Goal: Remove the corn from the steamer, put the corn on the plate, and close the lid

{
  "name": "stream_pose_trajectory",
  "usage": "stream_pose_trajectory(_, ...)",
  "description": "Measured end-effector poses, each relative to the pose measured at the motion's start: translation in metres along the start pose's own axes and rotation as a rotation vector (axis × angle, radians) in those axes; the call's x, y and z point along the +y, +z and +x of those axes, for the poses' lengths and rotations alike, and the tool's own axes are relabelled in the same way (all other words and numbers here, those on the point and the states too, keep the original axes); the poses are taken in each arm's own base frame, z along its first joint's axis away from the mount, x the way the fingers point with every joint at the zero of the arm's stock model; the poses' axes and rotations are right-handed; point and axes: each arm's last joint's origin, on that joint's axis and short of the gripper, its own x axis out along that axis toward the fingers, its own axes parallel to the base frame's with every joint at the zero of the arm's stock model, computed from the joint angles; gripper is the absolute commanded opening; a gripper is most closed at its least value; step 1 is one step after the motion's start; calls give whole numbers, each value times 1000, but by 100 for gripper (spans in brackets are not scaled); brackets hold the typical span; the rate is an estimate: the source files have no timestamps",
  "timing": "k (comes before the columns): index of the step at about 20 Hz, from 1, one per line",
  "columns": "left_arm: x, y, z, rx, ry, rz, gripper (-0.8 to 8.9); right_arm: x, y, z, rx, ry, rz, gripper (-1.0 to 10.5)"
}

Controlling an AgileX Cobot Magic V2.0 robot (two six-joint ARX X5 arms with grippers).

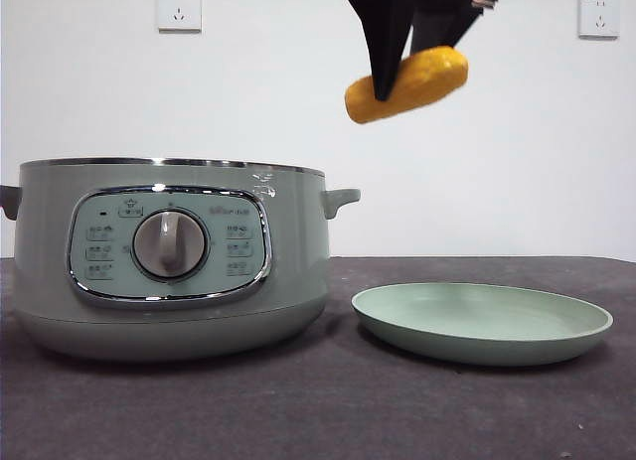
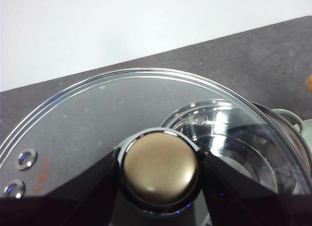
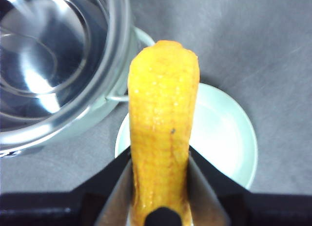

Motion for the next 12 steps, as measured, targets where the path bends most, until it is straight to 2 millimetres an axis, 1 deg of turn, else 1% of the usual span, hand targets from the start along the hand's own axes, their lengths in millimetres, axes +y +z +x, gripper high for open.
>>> stream_pose_trajectory(2, 0, 0, 0, -1, 0, 0, -8, -2, -16, 8, -37, -1, 27, -12)
stream_pose_trajectory(5, 0, 1, 1, -4, 0, -1, -8, -9, -46, 24, -73, -5, 79, -12)
stream_pose_trajectory(6, -1, 2, 2, -7, 0, -2, -8, -13, -54, 33, -79, -12, 96, -12)
stream_pose_trajectory(10, -4, 4, 10, -4, -35, -1, -8, -23, -81, 81, -85, -32, 154, -12)
stream_pose_trajectory(12, -5, 4, 13, 6, -52, 1, -8, -24, -90, 97, -117, -35, 170, -12)
